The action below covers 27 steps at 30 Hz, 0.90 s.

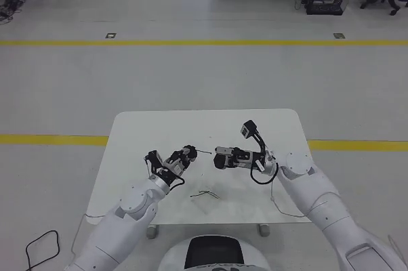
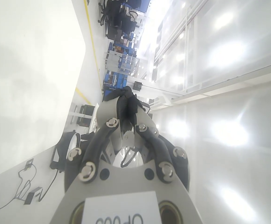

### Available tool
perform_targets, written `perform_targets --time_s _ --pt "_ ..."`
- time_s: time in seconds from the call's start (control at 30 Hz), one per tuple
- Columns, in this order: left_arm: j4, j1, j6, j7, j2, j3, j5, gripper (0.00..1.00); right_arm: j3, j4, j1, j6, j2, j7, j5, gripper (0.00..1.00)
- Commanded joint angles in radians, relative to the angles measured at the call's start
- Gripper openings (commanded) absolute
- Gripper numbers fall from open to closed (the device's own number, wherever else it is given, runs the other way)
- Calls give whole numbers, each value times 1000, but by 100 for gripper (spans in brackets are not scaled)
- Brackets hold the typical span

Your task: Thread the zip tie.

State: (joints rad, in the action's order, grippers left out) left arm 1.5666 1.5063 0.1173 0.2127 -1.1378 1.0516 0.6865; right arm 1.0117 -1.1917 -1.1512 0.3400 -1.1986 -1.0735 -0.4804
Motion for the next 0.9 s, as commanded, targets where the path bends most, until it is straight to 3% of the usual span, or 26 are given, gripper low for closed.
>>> perform_targets --time_s 0.0,0.53,0.87 --pt "0 1 -3 2 -1 1 1 0 11 1 -5 0 -7 -2 2 49" --pt "3 7 -23 21 -5 1 -14 0 73 33 -24 0 -51 -53 46 31" --pt "2 8 -30 29 -7 3 -25 0 98 55 -26 0 -75 -69 73 27"
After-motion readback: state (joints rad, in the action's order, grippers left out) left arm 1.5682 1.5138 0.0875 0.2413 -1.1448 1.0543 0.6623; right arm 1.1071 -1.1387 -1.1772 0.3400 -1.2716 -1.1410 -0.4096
